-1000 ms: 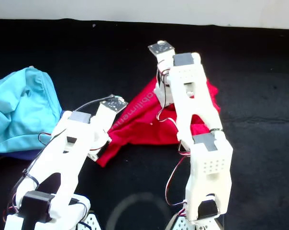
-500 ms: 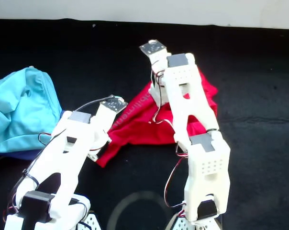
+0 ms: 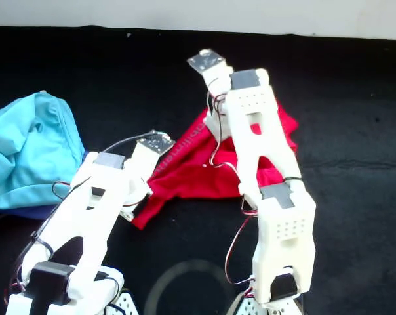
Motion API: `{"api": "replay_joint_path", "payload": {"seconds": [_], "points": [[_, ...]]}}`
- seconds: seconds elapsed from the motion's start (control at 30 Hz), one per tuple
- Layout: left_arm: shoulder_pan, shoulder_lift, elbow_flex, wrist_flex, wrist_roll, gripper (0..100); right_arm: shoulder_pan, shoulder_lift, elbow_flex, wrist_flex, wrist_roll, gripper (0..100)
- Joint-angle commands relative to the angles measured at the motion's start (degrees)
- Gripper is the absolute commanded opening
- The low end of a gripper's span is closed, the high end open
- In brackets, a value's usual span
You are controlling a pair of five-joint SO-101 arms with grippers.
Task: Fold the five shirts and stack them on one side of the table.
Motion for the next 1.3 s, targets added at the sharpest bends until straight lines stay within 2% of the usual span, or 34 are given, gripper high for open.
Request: {"api": "replay_joint_path", "payload": {"seconds": [0.0,0.13,0.33,0.43,0.57,0.67,0.8,0.97,1.13,1.27], "points": [[0.48,-1.98,-2.15,2.11,-0.35,1,1.98,-7.60,-6.37,5.41,0.53,0.6],[0.48,-1.98,-10.86,9.67,-0.35,1,5.76,-12.26,-9.71,9.98,0.53,0.6],[0.84,-1.98,-29.32,20.48,-0.35,1,10.42,-19.82,-8.22,10.86,0.53,0.6],[0.92,-1.98,-38.02,24.09,-0.35,1,11.56,-25.98,-2.86,10.86,0.62,0.6],[0.92,-1.89,-44.70,28.40,-0.26,1,12.09,-37.76,13.05,10.86,0.79,0.6],[0.92,-1.54,-42.86,30.51,-0.26,1,12.18,-48.04,27.91,10.68,0.79,0.6],[1.27,-1.45,-31.43,28.57,-0.26,1,14.64,-60.62,47.43,8.13,0.97,0.6],[4.09,-1.54,-18.15,21.80,-0.26,1,22.29,-71.69,66.59,3.47,8.97,0.6],[8.48,-1.54,-13.67,20.31,-0.26,2,30.55,-79.16,75.47,3.03,18.37,0.6],[10.86,-1.54,-14.02,20.66,-0.26,12,36.53,-83.30,76.09,3.30,24.00,0.6]]}}
